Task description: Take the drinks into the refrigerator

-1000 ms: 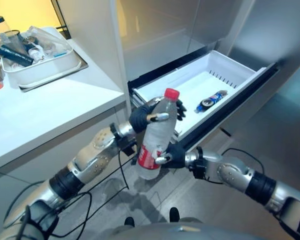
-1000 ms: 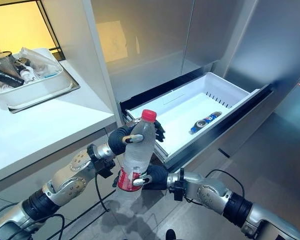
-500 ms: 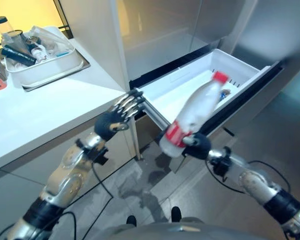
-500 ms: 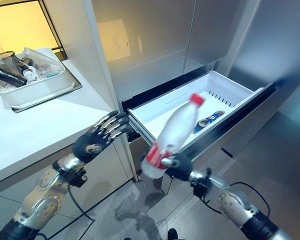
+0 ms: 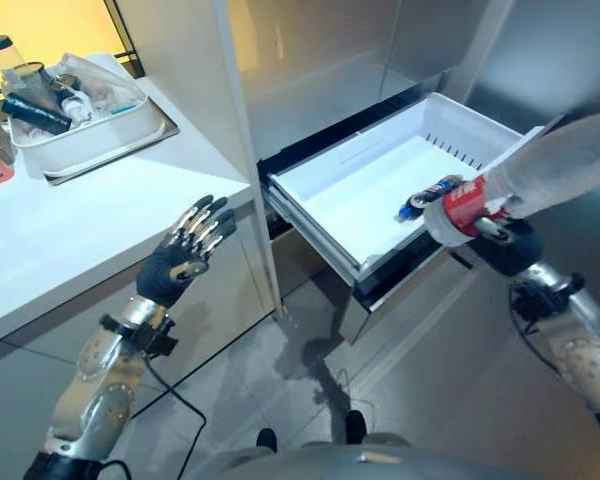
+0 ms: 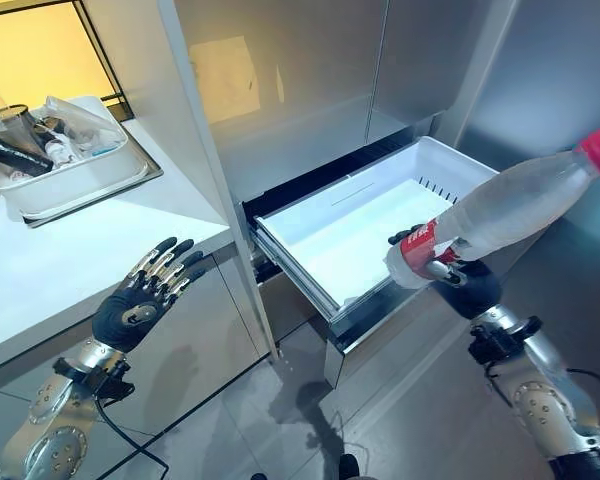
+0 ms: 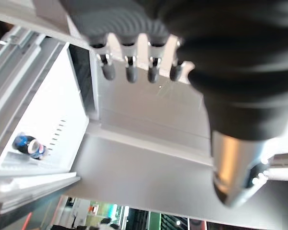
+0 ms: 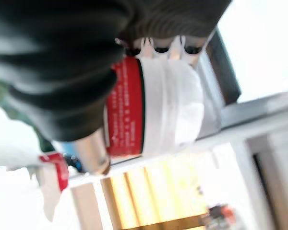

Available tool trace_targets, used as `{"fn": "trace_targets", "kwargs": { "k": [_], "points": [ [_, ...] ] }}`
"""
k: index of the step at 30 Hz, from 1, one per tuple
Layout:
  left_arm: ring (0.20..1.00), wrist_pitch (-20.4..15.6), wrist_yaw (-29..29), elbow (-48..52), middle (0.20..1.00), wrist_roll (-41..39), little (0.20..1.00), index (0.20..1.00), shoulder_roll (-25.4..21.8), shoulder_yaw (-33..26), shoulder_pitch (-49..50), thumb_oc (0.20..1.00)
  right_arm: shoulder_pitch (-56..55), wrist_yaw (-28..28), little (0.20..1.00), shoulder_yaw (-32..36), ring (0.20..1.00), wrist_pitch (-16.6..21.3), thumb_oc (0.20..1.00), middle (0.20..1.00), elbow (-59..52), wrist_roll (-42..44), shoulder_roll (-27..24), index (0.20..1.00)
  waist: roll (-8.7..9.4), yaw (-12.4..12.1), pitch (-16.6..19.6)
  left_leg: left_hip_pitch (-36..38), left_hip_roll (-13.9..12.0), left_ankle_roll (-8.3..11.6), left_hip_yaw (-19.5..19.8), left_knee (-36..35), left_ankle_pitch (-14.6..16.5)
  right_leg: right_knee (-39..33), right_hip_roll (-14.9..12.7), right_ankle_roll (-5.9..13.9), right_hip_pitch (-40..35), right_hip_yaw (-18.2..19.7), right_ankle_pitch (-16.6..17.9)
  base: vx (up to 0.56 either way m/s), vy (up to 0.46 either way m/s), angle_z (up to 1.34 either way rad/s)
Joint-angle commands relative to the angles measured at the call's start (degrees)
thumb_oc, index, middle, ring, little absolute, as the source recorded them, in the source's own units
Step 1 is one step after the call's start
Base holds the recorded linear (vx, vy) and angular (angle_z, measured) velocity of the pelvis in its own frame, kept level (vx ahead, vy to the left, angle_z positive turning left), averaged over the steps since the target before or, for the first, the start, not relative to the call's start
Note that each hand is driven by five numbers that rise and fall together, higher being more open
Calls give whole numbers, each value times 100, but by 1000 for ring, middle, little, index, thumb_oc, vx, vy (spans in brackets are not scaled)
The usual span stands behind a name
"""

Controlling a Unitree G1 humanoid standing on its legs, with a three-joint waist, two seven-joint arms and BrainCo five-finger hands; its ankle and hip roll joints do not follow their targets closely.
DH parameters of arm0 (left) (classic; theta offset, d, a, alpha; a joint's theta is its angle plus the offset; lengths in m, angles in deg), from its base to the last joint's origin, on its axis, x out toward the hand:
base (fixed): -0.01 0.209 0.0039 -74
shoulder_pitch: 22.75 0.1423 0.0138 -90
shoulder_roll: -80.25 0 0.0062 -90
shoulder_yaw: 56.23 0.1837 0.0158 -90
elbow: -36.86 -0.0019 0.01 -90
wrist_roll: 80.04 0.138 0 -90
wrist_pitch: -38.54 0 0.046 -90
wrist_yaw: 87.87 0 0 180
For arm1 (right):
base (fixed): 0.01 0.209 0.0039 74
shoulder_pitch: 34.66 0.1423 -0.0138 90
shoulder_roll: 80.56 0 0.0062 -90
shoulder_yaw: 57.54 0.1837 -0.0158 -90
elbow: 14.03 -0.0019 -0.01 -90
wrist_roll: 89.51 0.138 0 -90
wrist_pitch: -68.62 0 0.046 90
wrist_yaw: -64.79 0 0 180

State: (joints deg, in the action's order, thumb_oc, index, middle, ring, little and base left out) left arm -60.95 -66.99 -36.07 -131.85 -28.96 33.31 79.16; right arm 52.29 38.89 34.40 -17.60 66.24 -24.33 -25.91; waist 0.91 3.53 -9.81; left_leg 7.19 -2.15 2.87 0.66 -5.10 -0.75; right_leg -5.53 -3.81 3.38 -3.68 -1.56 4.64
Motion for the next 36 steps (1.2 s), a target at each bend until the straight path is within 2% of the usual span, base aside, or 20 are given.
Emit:
{"fn": "trace_targets", "kwargs": {
  "k": [1, 6, 7, 10, 14, 15, 17, 21, 23, 26, 33, 36],
  "points": [
    [1000, -513, 147, 337, 1000, 146, 1000, 1000, -346, -298, 38, 1000, 738, 82, 200, 598, 200, 685, 200, 200, 93, -150, -477, 200, 346, -45, 170, -71, 270, -285, 212, 480, 666, 483, -44, 151, -140, -258, -741, 0, 0, 0],
    [1000, -573, 140, 194, 1000, 70, 1000, 1000, -448, -252, -42, 1000, 1481, 360, 200, 361, 200, 878, 200, 200, 822, -467, -1240, 200, 374, -136, -22, -272, 272, -265, 218, 502, 595, 533, -44, 154, 88, -268, -706, -68, -9, -2],
    [1000, -583, 118, 162, 1000, 66, 1000, 1000, -494, -234, -52, 1000, 1785, 422, 200, 216, 200, 891, 200, 200, 1013, -624, -1553, 200, 380, -160, -113, -376, 274, -267, 234, 506, 548, 584, -39, 153, 212, -276, -688, -82, -9, 0],
    [1000, -618, 126, 174, 1000, 85, 1000, 1000, -572, -243, -64, 1000, 2159, 476, 200, -9, 200, 924, 200, 200, 1260, -653, -1775, 200, 380, -166, -180, -485, 278, -264, 245, 510, 511, 650, -34, 155, 354, -282, -676, -62, -7, 1],
    [1000, -696, 111, 221, 1000, 76, 1000, 1000, -783, -160, -183, 1000, 3233, 558, 200, -827, 200, 934, 200, 200, 1699, -675, -2202, 200, 386, -250, -364, -748, 290, -249, 264, 547, 419, 785, -22, 146, 667, -302, -639, -68, -10, 4],
    [1000, -700, 114, 246, 1000, 84, 1000, 1000, -902, -126, -210, 1000, 3753, 524, 200, -1278, 200, 868, 200, 200, 1817, -787, -2518, 200, 403, -303, -429, -871, 289, -239, 274, 582, 388, 846, -11, 136, 798, -313, -630, -44, -15, 7],
    [1000, -694, 115, 272, 1000, 74, 1000, 1000, -924, -138, -210, 1000, 3984, 545, 200, -1489, 200, 852, 200, 200, 1898, -790, -2580, 200, 404, -306, -454, -896, 284, -236, 268, 599, 385, 870, -10, 135, 842, -311, -625, -14, -18, 6],
    [1000, -721, 109, 237, 1000, 40, 1000, 1000, -1083, -101, -235, 1000, 5600, 588, 200, -2844, 200, 828, 200, 200, 2471, -834, -3025, 200, 458, -403, -597, -1042, 280, -206, 295, 650, 327, 947, 13, 119, 1006, -302, -620, -12, -39, 1],
    [1000, -728, 99, 250, 1000, 55, 1000, 1000, -1169, -99, -232, 1000, 6598, 504, 200, -3722, 200, 784, 200, 200, 2592, -834, -3150, 200, 470, -423, -676, -1108, 275, -187, 312, 651, 295, 960, 15, 113, 1087, -309, -610, -19, -50, 3],
    [1000, -742, 86, 276, 1000, 59, 1000, 1000, -1246, -61, -241, 1000, 7649, 594, 200, -4659, 200, 790, 200, 200, 3006, -971, -3169, 200, 468, -454, -779, -1206, 264, -158, 315, 631, 235, 996, 22, 101, 1221, -310, -603, -21, -24, 2],
    [1000, -816, -11, 361, 1000, 121, 1000, 1000, -1414, 15, -445, 1000, 9207, 678, 200, -6031, 200, 754, 200, 200, 3410, -1247, -2973, 200, 456, -551, -1093, -1520, 235, -86, 341, 634, 71, 1169, 52, 63, 1625, -320, -596, -29, -47, 5],
    [1000, -848, -46, 384, 1000, 147, 1000, 1000, -1418, 36, -501, 1000, 9519, 703, 200, -6345, 200, 743, 200, 200, 3540, -1317, -2967, 200, 418, -556, -1178, -1595, 222, -42, 389, 623, 9, 1221, 69, 41, 1701, -363, -626, -23, -60, 12]
  ]
}}
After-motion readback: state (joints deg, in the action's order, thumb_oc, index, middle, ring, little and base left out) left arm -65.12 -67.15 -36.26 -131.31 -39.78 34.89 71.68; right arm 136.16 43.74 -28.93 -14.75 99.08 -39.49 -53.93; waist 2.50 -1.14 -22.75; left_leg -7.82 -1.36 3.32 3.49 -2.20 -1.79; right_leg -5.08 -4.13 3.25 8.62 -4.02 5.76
